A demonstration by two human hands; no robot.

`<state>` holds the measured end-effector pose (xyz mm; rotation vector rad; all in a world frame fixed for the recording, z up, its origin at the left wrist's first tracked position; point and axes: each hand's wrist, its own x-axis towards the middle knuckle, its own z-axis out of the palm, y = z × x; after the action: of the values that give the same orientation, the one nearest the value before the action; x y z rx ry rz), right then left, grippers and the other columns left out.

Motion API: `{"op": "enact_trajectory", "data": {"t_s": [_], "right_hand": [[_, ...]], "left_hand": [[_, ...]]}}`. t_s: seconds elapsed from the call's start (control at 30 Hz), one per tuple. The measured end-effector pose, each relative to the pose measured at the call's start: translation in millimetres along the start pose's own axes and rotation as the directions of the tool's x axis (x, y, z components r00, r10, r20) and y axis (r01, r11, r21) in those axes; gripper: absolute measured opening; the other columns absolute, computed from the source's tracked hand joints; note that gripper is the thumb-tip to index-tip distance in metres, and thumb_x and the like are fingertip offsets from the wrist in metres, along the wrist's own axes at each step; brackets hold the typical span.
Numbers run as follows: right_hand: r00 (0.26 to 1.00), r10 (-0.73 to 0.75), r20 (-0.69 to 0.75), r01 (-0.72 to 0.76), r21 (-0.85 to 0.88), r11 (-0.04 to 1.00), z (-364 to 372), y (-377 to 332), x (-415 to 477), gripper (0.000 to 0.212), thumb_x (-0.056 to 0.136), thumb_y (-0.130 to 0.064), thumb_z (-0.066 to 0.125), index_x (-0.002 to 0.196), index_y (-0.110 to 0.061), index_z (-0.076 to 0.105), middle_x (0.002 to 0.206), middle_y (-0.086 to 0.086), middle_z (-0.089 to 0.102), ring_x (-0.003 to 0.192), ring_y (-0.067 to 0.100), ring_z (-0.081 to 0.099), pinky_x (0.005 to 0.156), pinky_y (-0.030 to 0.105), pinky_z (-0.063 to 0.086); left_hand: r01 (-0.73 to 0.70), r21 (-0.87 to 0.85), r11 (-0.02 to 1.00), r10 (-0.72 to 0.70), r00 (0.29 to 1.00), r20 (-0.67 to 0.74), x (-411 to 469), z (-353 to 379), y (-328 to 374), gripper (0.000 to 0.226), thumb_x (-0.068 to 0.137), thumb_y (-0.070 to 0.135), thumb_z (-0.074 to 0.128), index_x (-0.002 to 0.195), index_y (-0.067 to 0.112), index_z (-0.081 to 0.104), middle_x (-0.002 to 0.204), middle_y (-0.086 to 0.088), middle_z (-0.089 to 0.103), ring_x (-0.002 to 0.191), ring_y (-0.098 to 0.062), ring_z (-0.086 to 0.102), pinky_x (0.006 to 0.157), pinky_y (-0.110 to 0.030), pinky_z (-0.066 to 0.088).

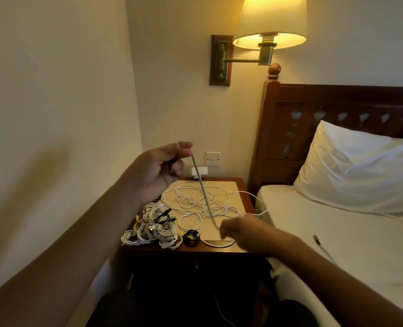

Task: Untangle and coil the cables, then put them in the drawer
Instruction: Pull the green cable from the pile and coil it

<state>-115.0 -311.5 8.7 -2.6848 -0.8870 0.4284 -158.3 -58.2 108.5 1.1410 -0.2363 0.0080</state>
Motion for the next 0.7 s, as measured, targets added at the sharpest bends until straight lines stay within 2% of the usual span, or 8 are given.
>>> {"op": "enact_trajectory", "data": {"t_s": [0.07, 0.17, 0.27, 0.33, 0.4, 0.47, 0.57, 0.7], "right_hand": [[0.99, -0.121, 0.079, 0.119, 0.029, 0.992, -1, -38, -17, 0.026, 0.109, -0.033, 0.043, 0.113, -0.029, 0.068, 0.115, -0.004, 0.068, 0.107, 0.014, 0.062, 0.1, 0.041, 0.052], [0.964, -0.26, 0.051, 0.256, 0.064, 0.965, -23, -76, -49, 0.03, 0.108, -0.039, 0.044, 0.102, -0.027, 0.071, 0.099, -0.008, 0.07, 0.094, 0.009, 0.064, 0.09, 0.038, 0.054], [0.928, -0.285, -0.239, 0.321, 0.127, 0.939, -53, -89, -66, 0.03, 0.106, -0.036, 0.051, 0.093, -0.022, 0.074, 0.075, -0.008, 0.065, 0.069, 0.004, 0.059, 0.063, 0.021, 0.045], [0.85, -0.235, -0.472, 0.315, 0.098, 0.944, -73, -80, -61, 0.026, 0.104, -0.032, 0.055, 0.091, -0.023, 0.075, 0.066, -0.011, 0.062, 0.06, 0.002, 0.056, 0.056, 0.02, 0.039], [0.778, -0.152, -0.609, 0.245, 0.072, 0.967, -87, -63, -46, 0.026, 0.105, -0.034, 0.055, 0.089, -0.026, 0.074, 0.071, -0.014, 0.066, 0.067, 0.001, 0.061, 0.059, 0.024, 0.046], [0.756, -0.074, -0.651, 0.171, 0.088, 0.981, -87, -42, -27, 0.024, 0.105, -0.036, 0.055, 0.092, -0.03, 0.074, 0.078, -0.016, 0.068, 0.075, -0.002, 0.063, 0.065, 0.026, 0.05], [0.811, -0.002, -0.585, 0.111, 0.151, 0.982, -62, -22, -7, 0.027, 0.106, -0.038, 0.052, 0.096, -0.028, 0.075, 0.076, -0.014, 0.066, 0.07, 0.002, 0.061, 0.064, 0.025, 0.046], [0.897, 0.013, -0.442, 0.089, 0.209, 0.974, -13, -39, -4, 0.027, 0.11, -0.036, 0.044, 0.104, -0.025, 0.068, 0.087, -0.017, 0.063, 0.07, -0.004, 0.057, 0.061, 0.011, 0.04]], "left_hand": [[-0.059, 0.047, 0.997, 0.063, 0.996, -0.07, 7, 8, -13, 0.026, 0.103, 0.008, 0.05, 0.124, 0.001, 0.063, 0.099, -0.01, 0.076, 0.068, -0.012, 0.066, 0.065, -0.025, 0.059], [-0.107, 0.217, 0.97, 0.133, 0.985, -0.112, 12, 4, -38, 0.036, 0.103, 0.006, 0.052, 0.138, 0.008, 0.057, 0.117, -0.014, 0.075, 0.09, -0.023, 0.075, 0.086, -0.034, 0.062], [-0.104, 0.578, 0.81, 0.114, 0.993, 0.019, 7, -8, -62, 0.034, 0.106, 0.012, 0.051, 0.139, 0.012, 0.058, 0.107, -0.004, 0.078, 0.09, -0.019, 0.075, 0.089, -0.036, 0.061], [-0.071, 0.659, 0.749, -0.029, 0.99, 0.14, -3, -10, -72, 0.031, 0.107, 0.017, 0.048, 0.135, 0.014, 0.062, 0.098, -0.006, 0.078, 0.078, -0.018, 0.072, 0.083, -0.039, 0.061], [0.034, 0.544, 0.838, -0.178, 0.961, 0.213, -15, -8, -76, 0.034, 0.109, 0.022, 0.042, 0.132, 0.011, 0.064, 0.094, -0.015, 0.075, 0.07, -0.022, 0.067, 0.072, -0.032, 0.056], [0.067, 0.418, 0.906, -0.198, 0.94, 0.279, -24, -7, -74, 0.041, 0.108, 0.029, 0.04, 0.126, 0.004, 0.067, 0.076, -0.016, 0.067, 0.059, -0.02, 0.053, 0.06, -0.028, 0.045], [0.016, 0.288, 0.958, -0.114, 0.939, 0.326, -27, -6, -63, 0.042, 0.103, 0.034, 0.047, 0.119, 0.004, 0.071, 0.059, -0.002, 0.049, 0.051, -0.013, 0.034, 0.053, -0.024, 0.03], [-0.011, -0.097, 0.995, 0.024, 0.992, 0.126, -10, -4, -38, 0.039, 0.103, 0.028, 0.047, 0.123, -0.002, 0.064, 0.064, 0.002, 0.053, 0.05, -0.007, 0.041, 0.053, -0.02, 0.033]]}}
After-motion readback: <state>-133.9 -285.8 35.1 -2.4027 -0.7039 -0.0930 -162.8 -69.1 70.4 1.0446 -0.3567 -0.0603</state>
